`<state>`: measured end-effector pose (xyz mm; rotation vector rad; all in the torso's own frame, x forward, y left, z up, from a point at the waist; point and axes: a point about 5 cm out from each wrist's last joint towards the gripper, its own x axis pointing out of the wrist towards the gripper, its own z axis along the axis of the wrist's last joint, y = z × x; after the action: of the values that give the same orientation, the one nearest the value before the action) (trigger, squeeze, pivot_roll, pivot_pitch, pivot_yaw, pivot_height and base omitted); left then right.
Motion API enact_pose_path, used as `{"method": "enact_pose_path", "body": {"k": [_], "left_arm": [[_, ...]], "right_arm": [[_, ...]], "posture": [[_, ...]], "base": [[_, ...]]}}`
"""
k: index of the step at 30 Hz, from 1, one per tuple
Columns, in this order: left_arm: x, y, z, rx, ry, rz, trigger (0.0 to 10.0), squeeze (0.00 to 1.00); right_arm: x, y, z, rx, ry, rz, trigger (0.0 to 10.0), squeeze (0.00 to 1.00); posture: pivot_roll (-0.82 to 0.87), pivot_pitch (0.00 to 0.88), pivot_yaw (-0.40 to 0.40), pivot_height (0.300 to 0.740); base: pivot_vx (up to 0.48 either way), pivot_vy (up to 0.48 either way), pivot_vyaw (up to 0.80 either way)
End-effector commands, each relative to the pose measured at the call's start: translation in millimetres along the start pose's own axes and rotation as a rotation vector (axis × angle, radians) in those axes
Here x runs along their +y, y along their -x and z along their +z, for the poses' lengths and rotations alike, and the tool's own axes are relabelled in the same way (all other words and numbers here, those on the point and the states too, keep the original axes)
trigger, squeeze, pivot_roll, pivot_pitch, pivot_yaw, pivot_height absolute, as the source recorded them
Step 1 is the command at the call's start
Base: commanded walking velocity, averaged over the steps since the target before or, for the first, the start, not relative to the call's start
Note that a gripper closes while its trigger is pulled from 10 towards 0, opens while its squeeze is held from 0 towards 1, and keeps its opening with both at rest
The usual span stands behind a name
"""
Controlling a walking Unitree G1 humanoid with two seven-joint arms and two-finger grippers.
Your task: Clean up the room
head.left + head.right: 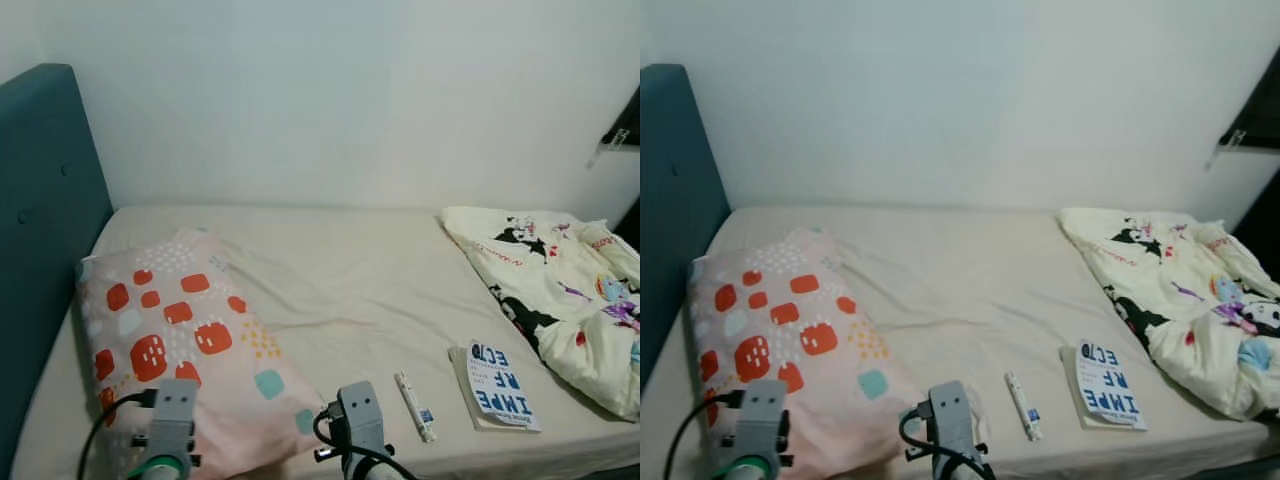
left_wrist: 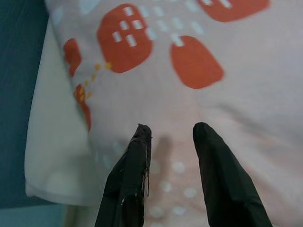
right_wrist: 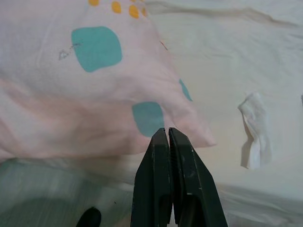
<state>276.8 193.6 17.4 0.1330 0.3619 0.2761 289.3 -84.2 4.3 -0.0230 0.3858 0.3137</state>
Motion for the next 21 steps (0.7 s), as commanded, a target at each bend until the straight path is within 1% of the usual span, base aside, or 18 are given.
{"method": "enact_pose_path", "body": {"k": [1, 3, 5, 10, 14, 16, 17, 21], "left_arm": [[-1.8, 2.6, -5.3, 0.017, 0.048, -0.002, 10.0, 0.00], [3.4, 2.4, -6.6, 0.025, 0.118, 0.037, 10.0, 0.00], [5.6, 2.8, -7.9, 0.029, 0.145, 0.046, 10.0, 0.00], [7.4, 5.1, -10.3, 0.025, 0.127, 0.038, 10.0, 0.00], [9.0, 2.7, -7.2, 0.018, 0.128, 0.041, 10.0, 0.00], [7.6, 2.4, -4.5, 0.004, 0.116, 0.025, 10.0, 0.00], [5.0, 2.3, -0.1, -0.027, 0.097, -0.001, 10.0, 0.00], [1.6, 3.7, 3.1, -0.055, 0.066, -0.027, 10.0, 0.00]], "right_arm": [[-0.6, 1.5, -6.0, 0.029, -0.014, -0.005, 10.0, 0.00], [4.1, 0.0, -3.3, 0.021, 0.004, 0.017, 10.0, 0.00], [6.5, -0.8, -2.4, 0.021, 0.009, 0.024, 10.0, 0.00], [10.3, -2.0, -0.2, 0.011, 0.014, 0.028, 10.0, 0.00], [8.4, -3.1, 2.4, 0.005, 0.005, 0.018, 10.0, 0.00], [7.2, -2.9, 2.1, 0.005, 0.005, 0.015, 10.0, 0.00], [5.4, -2.6, 1.5, 0.008, 0.006, 0.011, 10.0, 0.00], [3.6, -1.8, 0.3, 0.008, -0.002, 0.002, 10.0, 0.00]], "posture": [[0.11, 0.083, -0.035, 0.703], [0.12, 0.087, -0.025, 0.703], [0.12, 0.088, -0.024, 0.703], [0.12, 0.085, -0.007, 0.703], [0.12, 0.086, -0.007, 0.703], [0.13, 0.078, -0.008, 0.703], [0.13, 0.080, -0.008, 0.703], [0.13, 0.069, -0.013, 0.703]], "base": [[0.000, 0.000, 0.00], [0.000, 0.000, 0.00], [0.000, 0.000, 0.00], [0.000, 0.000, 0.00], [0.000, 0.000, 0.00], [0.000, 0.000, 0.00], [0.000, 0.000, 0.00], [0.000, 0.000, 0.00]]}}
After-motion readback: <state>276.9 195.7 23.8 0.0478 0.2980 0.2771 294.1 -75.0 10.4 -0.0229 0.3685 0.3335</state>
